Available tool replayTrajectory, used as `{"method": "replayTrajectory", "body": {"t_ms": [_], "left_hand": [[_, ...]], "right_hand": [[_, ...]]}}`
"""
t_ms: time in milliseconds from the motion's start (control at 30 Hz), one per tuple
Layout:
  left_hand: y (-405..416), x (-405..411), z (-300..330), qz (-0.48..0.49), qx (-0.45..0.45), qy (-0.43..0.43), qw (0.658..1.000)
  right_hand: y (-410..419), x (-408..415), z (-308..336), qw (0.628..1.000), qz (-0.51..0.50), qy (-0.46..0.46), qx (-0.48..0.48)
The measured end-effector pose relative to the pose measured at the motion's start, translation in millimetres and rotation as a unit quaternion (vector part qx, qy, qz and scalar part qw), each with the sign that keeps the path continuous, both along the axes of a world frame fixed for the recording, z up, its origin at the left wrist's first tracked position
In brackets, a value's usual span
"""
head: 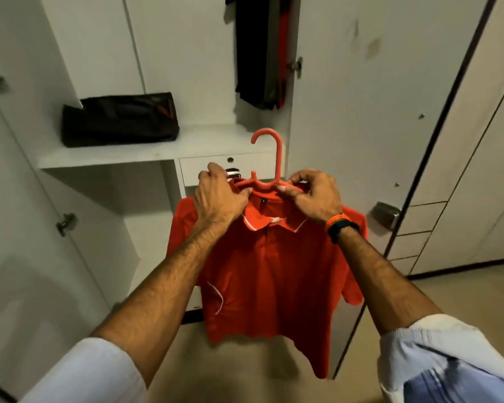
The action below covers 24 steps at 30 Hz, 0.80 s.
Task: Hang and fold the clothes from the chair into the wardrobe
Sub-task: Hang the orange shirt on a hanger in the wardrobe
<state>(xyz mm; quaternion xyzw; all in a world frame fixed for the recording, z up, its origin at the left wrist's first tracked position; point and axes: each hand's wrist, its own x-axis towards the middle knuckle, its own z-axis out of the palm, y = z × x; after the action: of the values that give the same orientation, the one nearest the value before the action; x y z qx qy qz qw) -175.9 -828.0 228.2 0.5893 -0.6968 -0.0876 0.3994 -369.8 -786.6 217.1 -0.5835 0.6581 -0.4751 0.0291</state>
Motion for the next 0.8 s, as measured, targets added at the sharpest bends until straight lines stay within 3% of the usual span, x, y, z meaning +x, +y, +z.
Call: {"method": "replayTrajectory", "body": {"t_ms": [200,500,600,700,800], "left_hand": [[-44,37,26,0.005,0.003,0.069,0.998],[-80,70,40,0.017,-0.014,-0.026,0.999],[-94,73,40,-0.040,0.001,-0.018,0.999],[-95,64,39,-0.099,-0.007,-0.088,0.991],[-94,56,36,-0.158,0.014,-0.094,0.983]], "right_hand": [[-46,43,26,1.000,-0.008,0.012,0.006],[-86,45,34,0.997,0.052,0.048,0.014],[-92,42,36,0.998,0.065,0.018,0.021],[-93,42,31,0.994,0.101,0.000,0.033],[-95,43,28,0.991,0.125,0.006,0.049]]}}
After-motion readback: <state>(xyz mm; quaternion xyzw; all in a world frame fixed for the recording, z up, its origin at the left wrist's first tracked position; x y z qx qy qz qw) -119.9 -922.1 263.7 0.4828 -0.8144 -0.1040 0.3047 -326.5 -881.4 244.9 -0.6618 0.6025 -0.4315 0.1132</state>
